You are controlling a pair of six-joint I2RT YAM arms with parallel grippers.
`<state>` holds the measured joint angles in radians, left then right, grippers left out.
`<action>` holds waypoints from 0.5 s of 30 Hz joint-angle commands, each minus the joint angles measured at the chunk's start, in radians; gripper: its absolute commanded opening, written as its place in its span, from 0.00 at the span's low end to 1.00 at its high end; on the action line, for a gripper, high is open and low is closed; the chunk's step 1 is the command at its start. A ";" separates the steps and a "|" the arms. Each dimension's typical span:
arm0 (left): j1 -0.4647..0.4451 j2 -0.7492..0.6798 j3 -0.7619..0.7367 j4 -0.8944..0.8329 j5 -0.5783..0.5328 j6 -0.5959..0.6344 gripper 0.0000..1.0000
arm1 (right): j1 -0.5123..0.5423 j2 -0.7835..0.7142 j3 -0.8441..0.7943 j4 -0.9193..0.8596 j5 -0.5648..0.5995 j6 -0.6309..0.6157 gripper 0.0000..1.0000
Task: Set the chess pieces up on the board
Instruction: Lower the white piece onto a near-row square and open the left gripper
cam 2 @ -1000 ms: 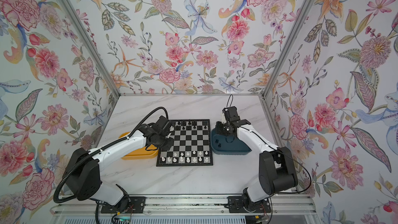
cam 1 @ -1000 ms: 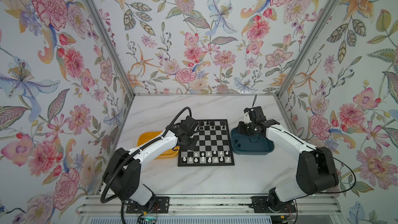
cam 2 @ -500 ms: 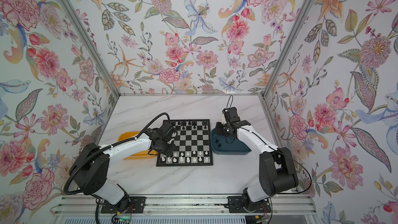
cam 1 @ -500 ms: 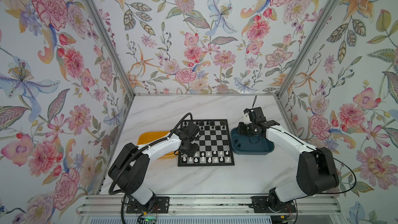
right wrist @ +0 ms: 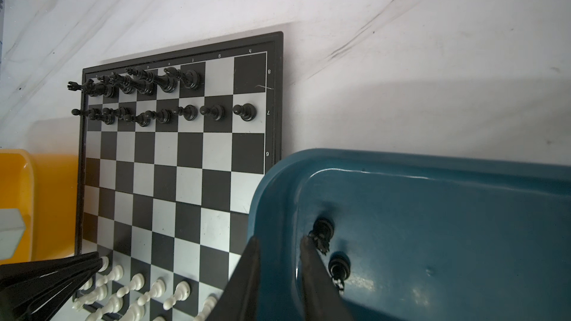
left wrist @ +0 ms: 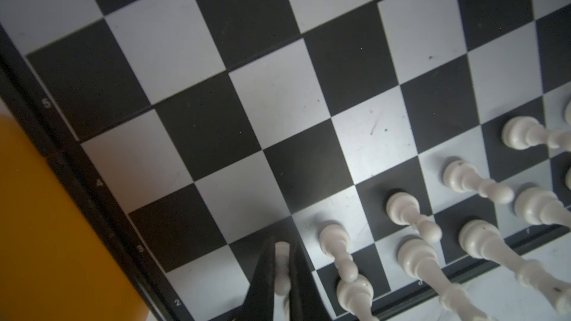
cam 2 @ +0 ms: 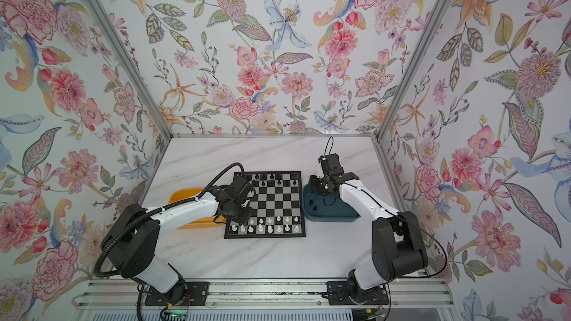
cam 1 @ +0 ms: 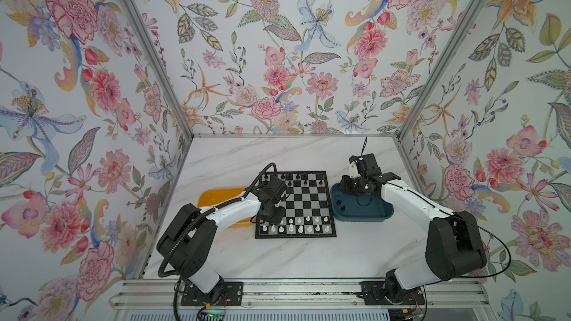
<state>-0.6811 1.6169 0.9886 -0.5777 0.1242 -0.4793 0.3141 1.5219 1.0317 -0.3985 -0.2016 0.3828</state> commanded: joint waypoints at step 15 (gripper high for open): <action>-0.018 0.009 -0.018 -0.017 -0.006 -0.010 0.16 | 0.010 -0.033 -0.016 0.003 0.013 0.013 0.25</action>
<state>-0.6846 1.6169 0.9859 -0.5751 0.1242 -0.4801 0.3149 1.5150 1.0317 -0.3985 -0.2012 0.3828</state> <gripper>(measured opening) 0.162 0.251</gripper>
